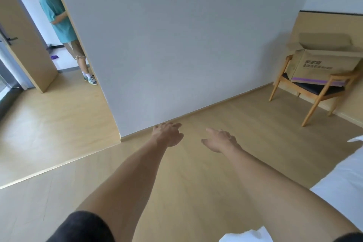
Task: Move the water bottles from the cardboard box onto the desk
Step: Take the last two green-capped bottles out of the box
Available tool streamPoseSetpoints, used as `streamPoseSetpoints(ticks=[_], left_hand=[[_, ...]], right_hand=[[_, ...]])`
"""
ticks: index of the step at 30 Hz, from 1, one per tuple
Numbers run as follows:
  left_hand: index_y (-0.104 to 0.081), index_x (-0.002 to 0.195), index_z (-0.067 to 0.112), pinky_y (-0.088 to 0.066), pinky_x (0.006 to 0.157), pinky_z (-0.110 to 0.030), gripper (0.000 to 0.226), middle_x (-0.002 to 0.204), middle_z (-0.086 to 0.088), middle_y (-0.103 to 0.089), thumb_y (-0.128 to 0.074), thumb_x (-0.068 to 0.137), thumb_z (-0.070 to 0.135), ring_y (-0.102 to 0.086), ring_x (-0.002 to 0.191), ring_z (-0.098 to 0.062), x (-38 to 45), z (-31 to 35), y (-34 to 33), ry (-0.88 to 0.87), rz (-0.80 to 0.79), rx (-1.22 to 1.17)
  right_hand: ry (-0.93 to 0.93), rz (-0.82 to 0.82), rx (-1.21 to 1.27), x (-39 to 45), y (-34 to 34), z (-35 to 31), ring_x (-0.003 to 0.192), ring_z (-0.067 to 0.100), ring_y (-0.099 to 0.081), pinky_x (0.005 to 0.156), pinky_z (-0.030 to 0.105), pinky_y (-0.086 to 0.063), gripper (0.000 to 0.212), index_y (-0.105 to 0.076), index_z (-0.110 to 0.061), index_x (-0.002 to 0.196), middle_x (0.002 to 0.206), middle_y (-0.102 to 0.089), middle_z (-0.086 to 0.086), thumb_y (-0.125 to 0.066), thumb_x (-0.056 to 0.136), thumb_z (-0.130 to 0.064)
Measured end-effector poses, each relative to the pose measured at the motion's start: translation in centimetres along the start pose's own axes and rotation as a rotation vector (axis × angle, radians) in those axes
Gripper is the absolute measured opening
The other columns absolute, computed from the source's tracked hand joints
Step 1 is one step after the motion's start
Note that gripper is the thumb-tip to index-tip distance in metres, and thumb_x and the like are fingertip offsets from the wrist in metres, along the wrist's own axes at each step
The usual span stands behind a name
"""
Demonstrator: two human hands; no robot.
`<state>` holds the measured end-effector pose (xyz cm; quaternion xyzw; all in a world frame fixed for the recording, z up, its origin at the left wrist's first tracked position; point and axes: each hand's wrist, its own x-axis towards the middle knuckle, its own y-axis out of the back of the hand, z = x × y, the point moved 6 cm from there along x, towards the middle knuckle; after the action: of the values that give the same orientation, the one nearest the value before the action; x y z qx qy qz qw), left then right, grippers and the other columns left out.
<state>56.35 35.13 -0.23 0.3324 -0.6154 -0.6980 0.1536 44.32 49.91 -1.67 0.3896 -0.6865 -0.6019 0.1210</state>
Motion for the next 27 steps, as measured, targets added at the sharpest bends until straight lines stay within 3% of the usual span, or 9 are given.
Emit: streamPoseSetpoints(ticks=[12,18,27], left_hand=[[-0.023,0.158,0.036,-0.028,0.116,-0.046,0.057,0.16,0.001,-0.034,-0.032,0.103,0.047,-0.034,0.145,-0.026,22.4,14.5,3.9,-0.391,-0.02,0.096],[-0.024,0.158,0.034,-0.03,0.113,-0.045,0.056,0.159,-0.001,-0.036,-0.033,0.104,0.043,-0.037,0.143,-0.027,32.7,20.1,7.9,-0.543,-0.023,0.13],[-0.028,0.156,0.034,-0.031,0.111,-0.045,0.053,0.154,-0.002,-0.042,-0.035,0.104,0.043,-0.04,0.139,-0.027,41.5,32.2,8.1,-0.748,-0.09,0.191]], right_hand=[[-0.396,0.053,0.054,14.2,6.3,14.2,0.139,0.03,-0.042,0.108,0.041,-0.035,0.06,-0.037,-0.033,0.151,0.15,-0.047,0.008,-0.045,0.096,-0.057],[-0.562,0.097,0.097,21.5,10.2,18.2,0.137,0.031,-0.045,0.107,0.043,-0.037,0.057,-0.039,-0.032,0.149,0.147,-0.049,0.011,-0.043,0.097,-0.057],[-0.752,0.114,0.193,25.8,14.1,26.2,0.138,0.033,-0.042,0.111,0.047,-0.036,0.059,-0.033,-0.029,0.153,0.149,-0.045,0.012,-0.041,0.1,-0.053]])
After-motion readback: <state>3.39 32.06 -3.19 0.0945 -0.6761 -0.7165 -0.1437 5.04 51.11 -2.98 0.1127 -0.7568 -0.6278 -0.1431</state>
